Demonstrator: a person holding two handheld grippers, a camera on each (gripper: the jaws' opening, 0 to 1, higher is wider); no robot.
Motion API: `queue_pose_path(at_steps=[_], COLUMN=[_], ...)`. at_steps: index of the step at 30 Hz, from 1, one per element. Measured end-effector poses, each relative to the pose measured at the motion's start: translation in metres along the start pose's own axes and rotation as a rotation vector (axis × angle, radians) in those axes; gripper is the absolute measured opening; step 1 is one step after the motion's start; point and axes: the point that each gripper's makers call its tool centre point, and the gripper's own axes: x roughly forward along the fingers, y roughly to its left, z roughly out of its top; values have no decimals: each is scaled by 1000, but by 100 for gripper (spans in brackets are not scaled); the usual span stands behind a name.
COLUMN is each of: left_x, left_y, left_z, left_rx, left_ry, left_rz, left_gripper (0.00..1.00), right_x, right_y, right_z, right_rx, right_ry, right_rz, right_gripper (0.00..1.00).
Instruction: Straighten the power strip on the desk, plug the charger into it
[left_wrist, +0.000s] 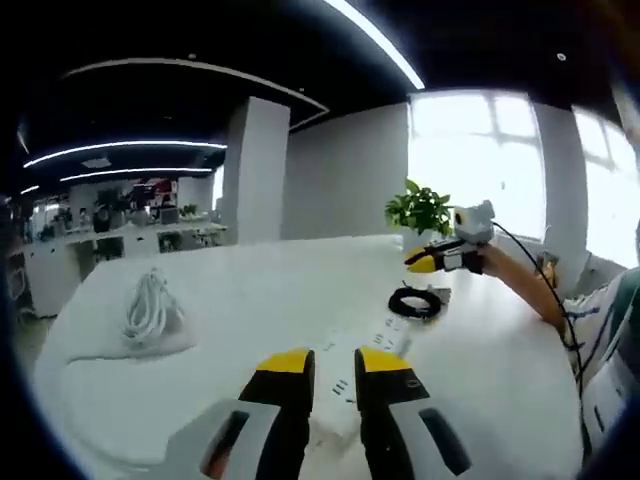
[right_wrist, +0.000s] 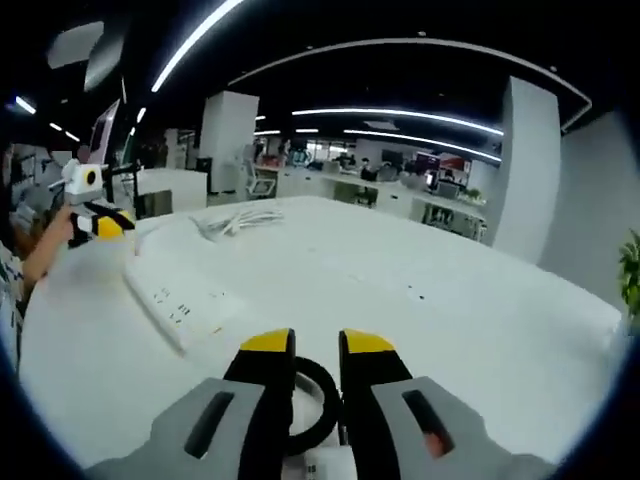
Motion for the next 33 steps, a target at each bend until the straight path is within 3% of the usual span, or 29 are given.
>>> queue_pose_path(at_steps=[5,10,14,22,33], left_x=[-2,-4,-4,-2,-1], left_y=[-1,1,7,5,3], left_z=[12,17,18,14,12], left_rx=[-151,-218,-191,-196,-168], left_ry=[-57,-88,-89,-78,-68], left_rz=[-39,-45,-3,-5,-3], left_gripper=[16,16,15,15,15], right_x=[-1,4,10,14,25], right_y=[-12,-8,-7,-5,1], right_z=[-17,-36,-49,-57,-65], right_rx=[-26,-4,7,6,-75], right_ry=[92,169,206,221,246], right_rz=[-43,-24,-19,-10,-18], right_gripper=[19,20,20,21,24])
